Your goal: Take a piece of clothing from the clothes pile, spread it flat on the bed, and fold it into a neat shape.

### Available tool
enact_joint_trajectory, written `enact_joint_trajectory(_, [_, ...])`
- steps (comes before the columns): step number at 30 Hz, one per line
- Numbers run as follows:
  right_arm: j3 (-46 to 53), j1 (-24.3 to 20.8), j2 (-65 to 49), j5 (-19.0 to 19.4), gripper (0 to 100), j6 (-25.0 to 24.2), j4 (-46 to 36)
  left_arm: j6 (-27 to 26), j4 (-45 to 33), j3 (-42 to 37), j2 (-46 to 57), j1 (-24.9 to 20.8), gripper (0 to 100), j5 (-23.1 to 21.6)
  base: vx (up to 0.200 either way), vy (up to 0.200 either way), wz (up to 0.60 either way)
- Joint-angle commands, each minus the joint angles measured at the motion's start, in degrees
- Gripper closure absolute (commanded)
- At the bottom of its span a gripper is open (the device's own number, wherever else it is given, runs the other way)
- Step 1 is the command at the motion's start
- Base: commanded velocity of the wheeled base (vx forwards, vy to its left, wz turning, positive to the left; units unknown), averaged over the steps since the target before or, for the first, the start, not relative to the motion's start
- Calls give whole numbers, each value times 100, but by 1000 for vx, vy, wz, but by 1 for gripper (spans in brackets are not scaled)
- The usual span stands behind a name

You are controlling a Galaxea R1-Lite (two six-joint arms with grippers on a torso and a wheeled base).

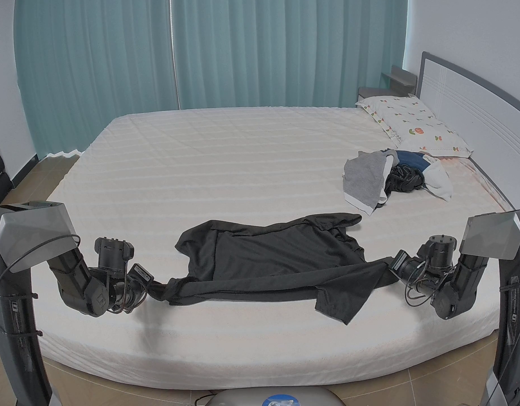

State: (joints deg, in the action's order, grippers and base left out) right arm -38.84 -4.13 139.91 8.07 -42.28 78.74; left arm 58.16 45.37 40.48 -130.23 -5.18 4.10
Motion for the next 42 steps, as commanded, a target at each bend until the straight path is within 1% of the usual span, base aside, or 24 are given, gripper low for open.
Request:
enact_joint_trajectory(1, [-915,-97,133,-95,100,106,-641,2,86,21,-116,8,100,12,0,0,0])
enact_joint_trajectory(5, [-1398,-88,432,-113,100,220,-851,11,103,21,-116,17,100,21,0,0,0])
enact_joint_trajectory(7, [-1469,-88,537,-113,100,246,-904,11,103,12,-116,17,100,21,0,0,0])
enact_joint_trajectory(8, [-1486,-97,599,-113,0,264,-878,11,103,12,-116,8,100,21,0,0,0])
enact_joint_trajectory(13, [-1363,-70,493,-104,0,413,-825,2,112,-23,-108,8,100,21,0,0,0])
enact_joint_trajectory(18, [-1056,-9,80,-34,0,396,-807,-7,121,-41,-108,-9,100,21,0,0,0])
enact_joint_trajectory(21, [-475,-53,-280,89,0,343,-605,-7,112,-41,-108,0,100,21,0,0,0])
enact_joint_trajectory(25, [324,-281,-447,344,0,422,-307,-7,121,-41,-108,-9,100,21,0,0,0])
enact_joint_trajectory(29, [852,-650,-491,371,0,484,-254,-7,121,-41,-108,0,100,21,0,0,0])
enact_joint_trajectory(30, [852,-650,-491,371,0,484,-254,-7,121,-41,-108,0,100,21,0,0,0])
enact_joint_trajectory(31, [1054,-852,-491,371,0,554,-236,2,121,-49,-108,-9,100,21,0,0,0])
enact_joint_trajectory(35, [1124,-1107,-394,344,0,563,-236,-7,121,-49,-108,0,100,21,0,0,0])
enact_joint_trajectory(42, [984,-1239,-78,309,0,571,-263,-7,121,-49,-108,0,100,21,0,0,0])
